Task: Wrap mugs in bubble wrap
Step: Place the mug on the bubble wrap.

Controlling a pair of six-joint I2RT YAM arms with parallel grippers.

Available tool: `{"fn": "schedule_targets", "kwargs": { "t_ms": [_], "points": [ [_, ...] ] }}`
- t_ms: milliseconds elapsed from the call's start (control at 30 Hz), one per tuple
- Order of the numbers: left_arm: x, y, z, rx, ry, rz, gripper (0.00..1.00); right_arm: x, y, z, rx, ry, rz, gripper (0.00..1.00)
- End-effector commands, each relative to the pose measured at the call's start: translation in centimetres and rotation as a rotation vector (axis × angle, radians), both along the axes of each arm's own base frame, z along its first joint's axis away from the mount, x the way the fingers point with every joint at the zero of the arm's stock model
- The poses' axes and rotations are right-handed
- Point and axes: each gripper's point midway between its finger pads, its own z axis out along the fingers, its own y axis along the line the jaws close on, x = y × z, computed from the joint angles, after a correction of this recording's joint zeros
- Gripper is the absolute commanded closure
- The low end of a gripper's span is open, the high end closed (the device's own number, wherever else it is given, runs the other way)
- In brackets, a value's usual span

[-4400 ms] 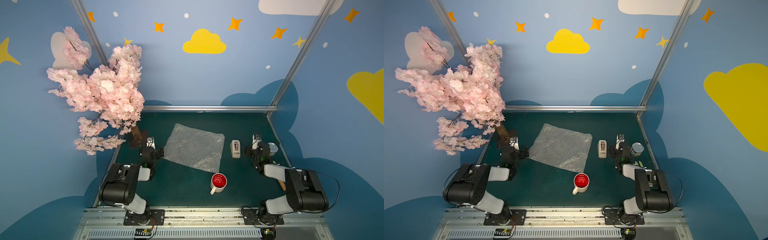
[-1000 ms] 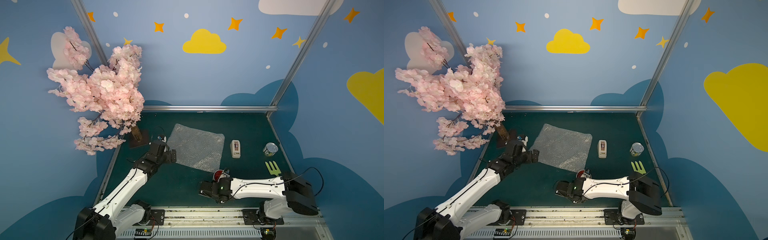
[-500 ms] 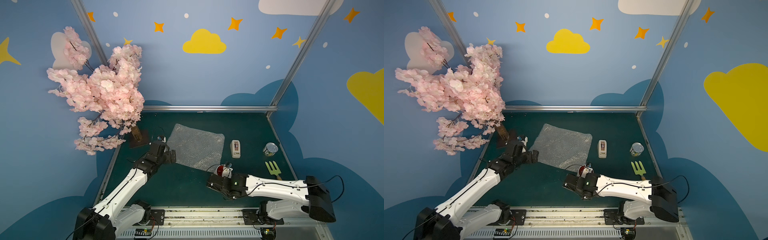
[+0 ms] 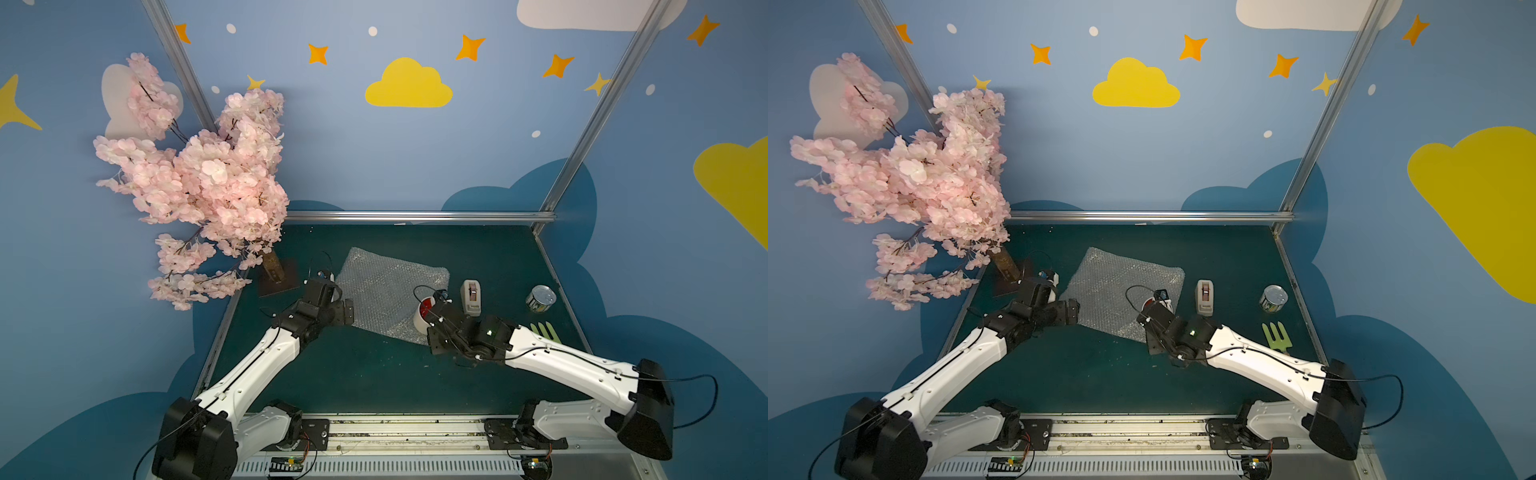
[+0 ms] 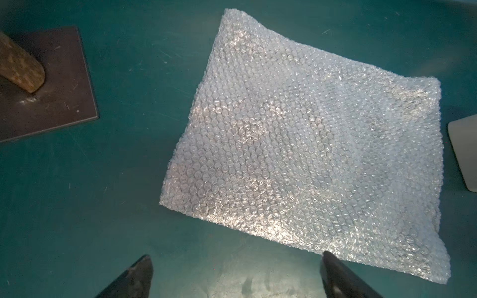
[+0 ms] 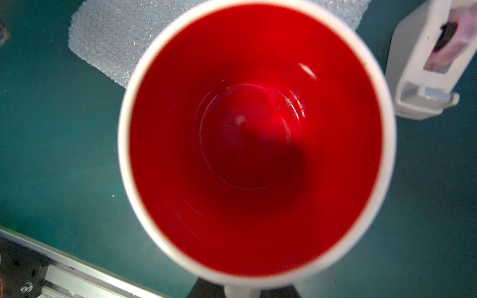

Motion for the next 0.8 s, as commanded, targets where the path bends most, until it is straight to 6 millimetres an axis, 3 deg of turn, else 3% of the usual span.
{"fn": "schedule_targets", "kwargs": {
  "t_ms": [0, 367, 767],
  "points": [
    [0.0, 0.2, -0.6, -0.017, 0.027, 0.026, 0.00, 3.2, 4.0, 2.3, 0.024, -0.128, 0.183, 1.00],
    [0.2, 1.2, -1.6, -0.031, 0.047, 0.086, 0.00, 10.7, 9.7, -0.1, 0.016, -0.155, 0.182, 1.00],
    [1.3, 1.3, -2.3, -0.057, 0.071, 0.089, 0.00, 16.0, 12.0, -3.7, -0.028, -0.097, 0.023, 1.00]
  ]
}}
